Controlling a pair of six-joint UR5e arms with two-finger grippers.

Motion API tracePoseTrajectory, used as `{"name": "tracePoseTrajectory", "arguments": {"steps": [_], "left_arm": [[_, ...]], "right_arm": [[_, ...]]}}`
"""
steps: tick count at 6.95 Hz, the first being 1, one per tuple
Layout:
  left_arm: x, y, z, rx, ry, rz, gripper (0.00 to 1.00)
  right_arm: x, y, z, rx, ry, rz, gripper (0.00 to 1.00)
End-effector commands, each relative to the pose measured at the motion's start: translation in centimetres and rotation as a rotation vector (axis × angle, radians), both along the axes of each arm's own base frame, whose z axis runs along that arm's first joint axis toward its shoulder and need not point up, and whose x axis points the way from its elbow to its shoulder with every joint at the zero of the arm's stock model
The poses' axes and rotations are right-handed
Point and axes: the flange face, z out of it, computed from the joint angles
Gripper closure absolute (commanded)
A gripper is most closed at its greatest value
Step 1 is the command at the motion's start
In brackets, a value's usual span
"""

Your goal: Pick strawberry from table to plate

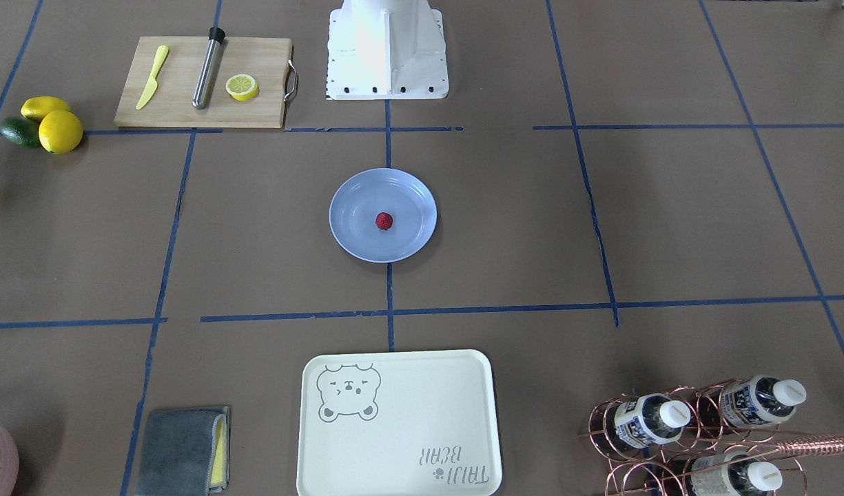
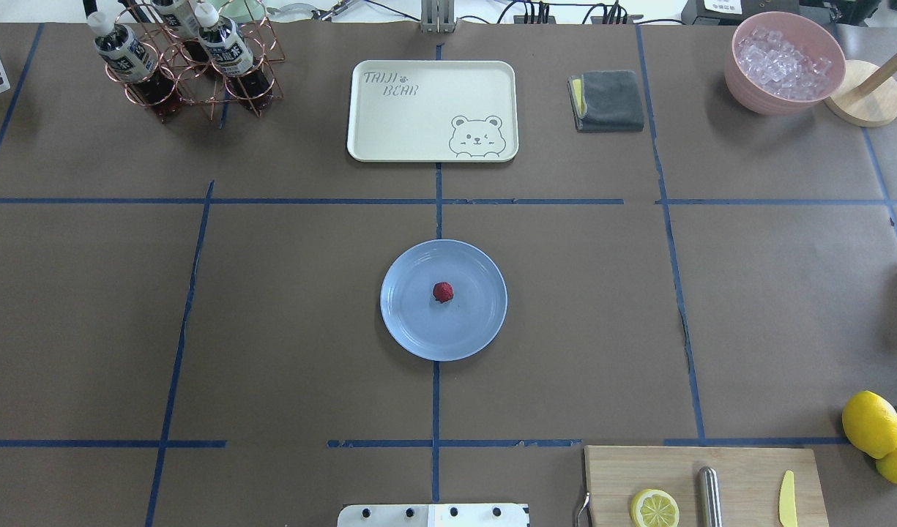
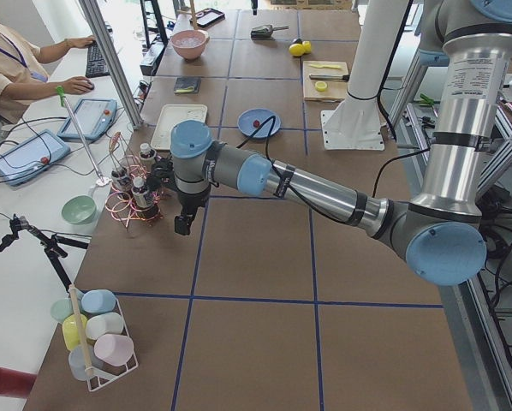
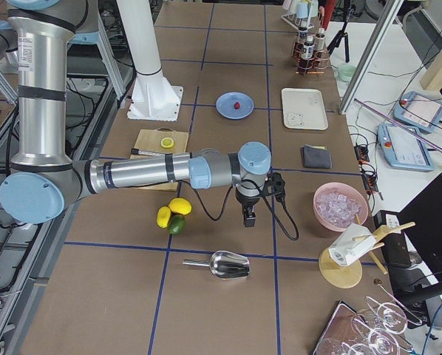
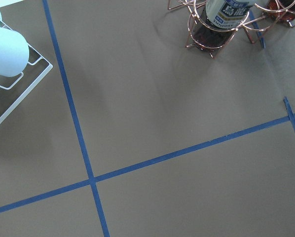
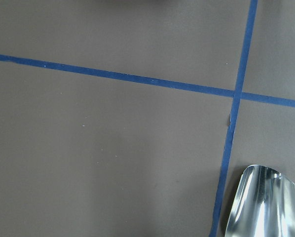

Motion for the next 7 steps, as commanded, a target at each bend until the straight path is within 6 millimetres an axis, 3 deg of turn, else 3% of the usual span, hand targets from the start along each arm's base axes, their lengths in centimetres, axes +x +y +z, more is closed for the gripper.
{"name": "tracePoseTrajectory", "arguments": {"steps": [1, 4, 5, 7], "left_arm": [[-0.7, 0.7, 1.0, -0.022, -0.001, -0.012, 0.0], [-1.0, 1.5, 3.6, -0.115, -0.006, -0.018, 0.0], [-1.1, 1.8, 4.7, -0.197, -0.011, -0.019, 0.0], [-3.6, 2.2, 6.0, -0.291, -0.007, -0.064, 0.0]], "right_arm": [[0.0, 0.0, -0.1, 0.001, -0.003, 0.0, 0.0], [-0.3, -2.2, -3.2, -0.009, -0.048, 0.054, 0.0], [-0.4, -1.9, -2.4, -0.016, -0.046, 0.046, 0.0], [-0.4, -2.2, -2.7, -0.013, -0.044, 0.053, 0.0]]}}
